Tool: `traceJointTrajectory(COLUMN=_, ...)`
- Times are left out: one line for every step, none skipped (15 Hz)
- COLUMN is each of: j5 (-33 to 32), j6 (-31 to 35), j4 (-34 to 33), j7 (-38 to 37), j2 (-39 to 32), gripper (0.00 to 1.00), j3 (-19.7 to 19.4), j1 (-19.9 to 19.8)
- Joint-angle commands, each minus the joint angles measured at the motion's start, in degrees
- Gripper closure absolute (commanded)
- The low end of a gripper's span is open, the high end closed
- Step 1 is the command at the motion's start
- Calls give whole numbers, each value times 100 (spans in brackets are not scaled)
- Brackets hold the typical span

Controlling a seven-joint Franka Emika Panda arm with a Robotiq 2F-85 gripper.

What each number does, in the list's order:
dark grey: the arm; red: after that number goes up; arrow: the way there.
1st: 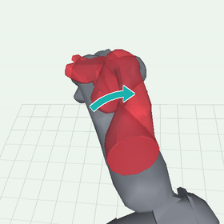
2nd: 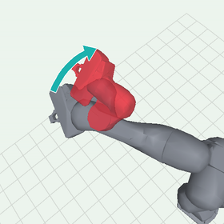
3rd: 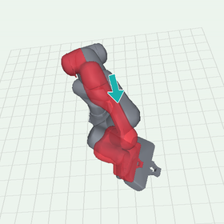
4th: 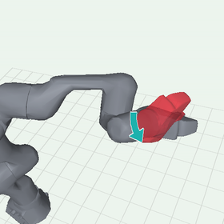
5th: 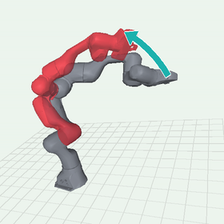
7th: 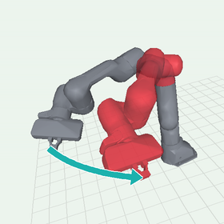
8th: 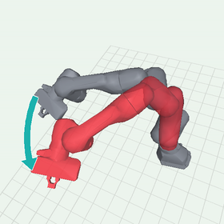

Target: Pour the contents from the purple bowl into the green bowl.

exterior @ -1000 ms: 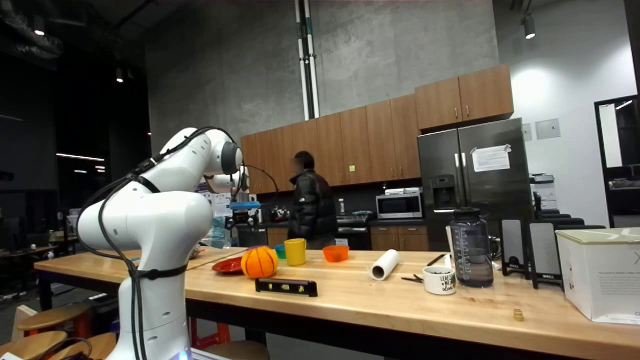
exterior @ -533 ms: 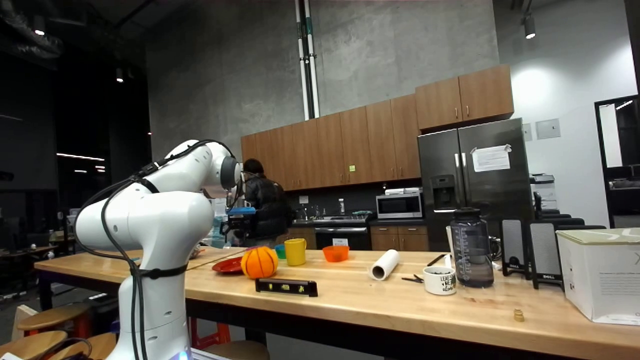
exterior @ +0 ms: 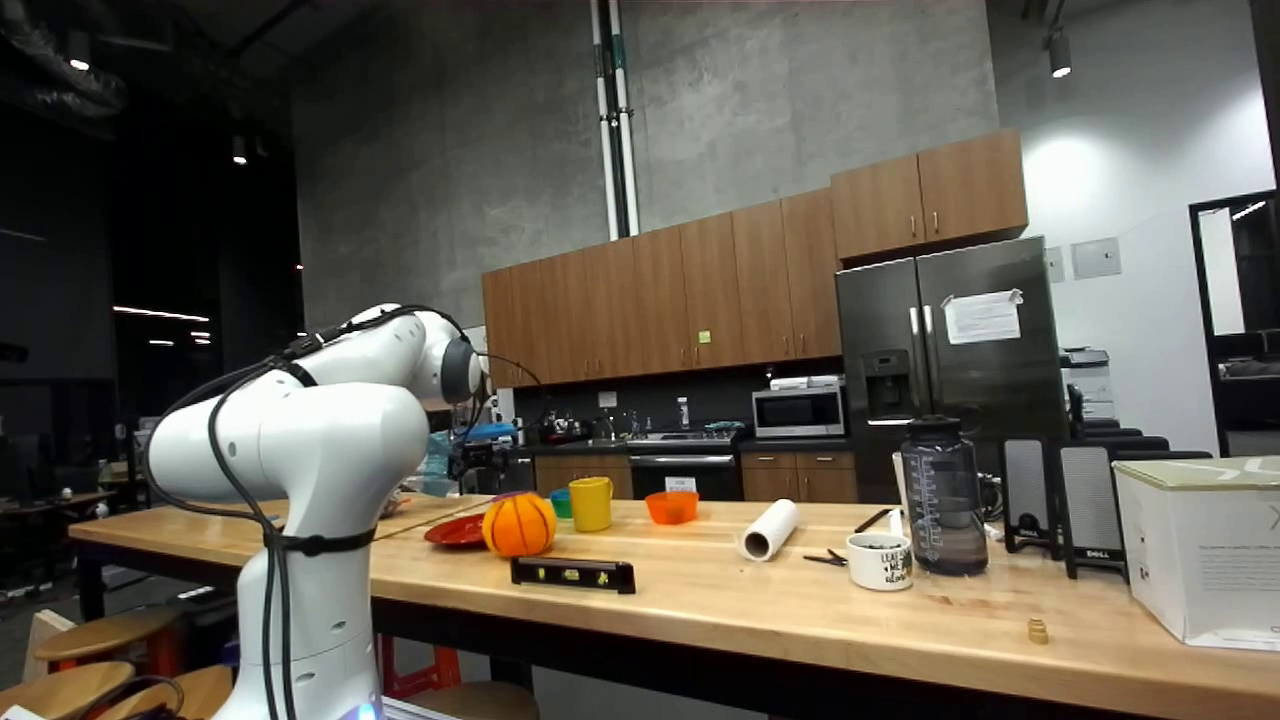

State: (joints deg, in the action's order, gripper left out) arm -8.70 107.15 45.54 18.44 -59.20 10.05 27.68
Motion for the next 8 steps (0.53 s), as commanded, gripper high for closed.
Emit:
traceJointTrajectory(j5=-157, j6=-274, j4=-711, j7=3, j2=-452, gripper=0, j3=-189, j1=82)
traceJointTrajectory(j5=-135, j6=-336, j4=-805, j7=1, j2=-523, gripper=25, j3=-198, j1=83)
traceJointTrajectory(j5=-116, j6=-386, j4=-908, j7=15, j2=-591, gripper=27, j3=-206, j1=89)
traceJointTrajectory(j5=-106, j6=-434, j4=-1010, j7=8, j2=-668, gripper=32, j3=-223, j1=94)
traceJointTrajectory(j5=-86, j6=-511, j4=-1107, j7=13, j2=-732, gripper=40, j3=-224, j1=93)
traceJointTrajectory(j5=-83, j6=-569, j4=-1201, j7=20, j2=-798, gripper=47, j3=-234, j1=98)
traceJointTrajectory(j5=-81, j6=-629, j4=-1301, j7=20, j2=-860, gripper=55, j3=-244, j1=107)
traceJointTrajectory(j5=-107, j6=-591, j4=-1184, j7=15, j2=-808, gripper=64, j3=-218, j1=81)
